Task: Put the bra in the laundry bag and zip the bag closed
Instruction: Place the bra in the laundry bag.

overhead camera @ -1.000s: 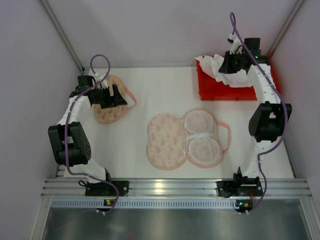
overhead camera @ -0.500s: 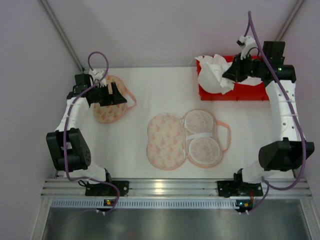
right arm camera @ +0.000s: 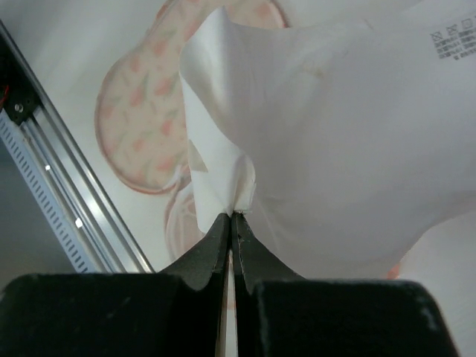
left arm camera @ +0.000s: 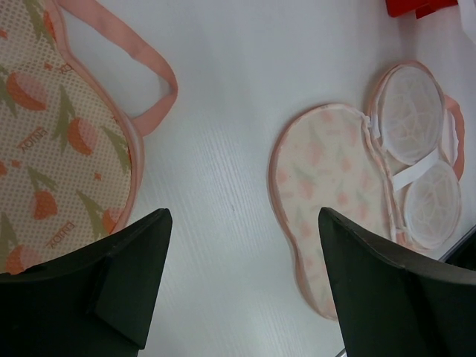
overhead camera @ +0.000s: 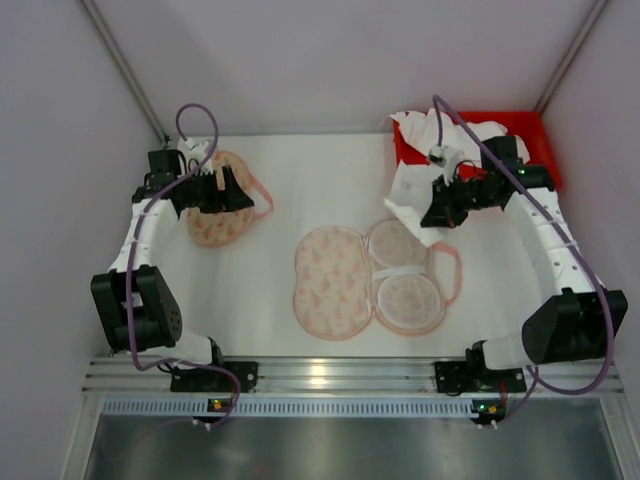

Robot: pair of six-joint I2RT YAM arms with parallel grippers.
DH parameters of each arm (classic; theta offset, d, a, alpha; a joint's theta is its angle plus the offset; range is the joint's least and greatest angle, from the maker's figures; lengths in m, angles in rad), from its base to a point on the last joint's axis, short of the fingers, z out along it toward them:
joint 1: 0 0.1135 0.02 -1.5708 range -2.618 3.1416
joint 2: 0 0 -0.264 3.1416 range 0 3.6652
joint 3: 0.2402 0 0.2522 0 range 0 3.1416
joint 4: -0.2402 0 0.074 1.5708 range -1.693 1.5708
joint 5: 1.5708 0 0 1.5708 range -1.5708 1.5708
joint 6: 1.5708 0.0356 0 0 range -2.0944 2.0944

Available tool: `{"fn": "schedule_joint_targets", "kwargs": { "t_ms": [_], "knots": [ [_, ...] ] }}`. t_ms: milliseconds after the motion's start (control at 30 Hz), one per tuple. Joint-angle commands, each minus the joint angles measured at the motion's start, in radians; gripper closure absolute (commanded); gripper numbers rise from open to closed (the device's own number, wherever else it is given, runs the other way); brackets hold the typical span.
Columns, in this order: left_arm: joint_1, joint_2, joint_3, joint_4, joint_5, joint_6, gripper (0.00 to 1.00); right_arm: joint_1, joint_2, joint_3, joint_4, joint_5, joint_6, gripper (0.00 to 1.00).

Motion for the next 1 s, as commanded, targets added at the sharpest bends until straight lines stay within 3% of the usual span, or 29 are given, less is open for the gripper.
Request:
{"fn": "schedule_joint_targets", "kwargs": {
  "t_ms": [0,267,533,767,967],
  "knots": [
    [-0.005,-0.039,-0.022,0.010,0.025,0.023,0.14,0.084,-0.062,-0.069,0.043,0.039,-0.061,1.00],
    [-0.008,-0.063,-0.053,0.010,0.002,0.048,0.15,0.270,-0.074,-0.168,0.035,0.142,-0.132,1.00],
    [-0.014,-0.051,-0.114,0.009,0.011,0.034,0.15,0.423,-0.233,-0.451,-0.006,0.313,-0.296,1.00],
    [-0.141,-0.042,-0.181,0.009,-0.061,0.078,0.18,0.511,-0.266,-0.548,0.003,0.386,-0.336,0.98],
    [-0.316,-0.031,-0.237,0.009,-0.140,0.072,0.18,0.507,-0.261,-0.464,0.048,0.415,-0.226,0.52]
  ]
}}
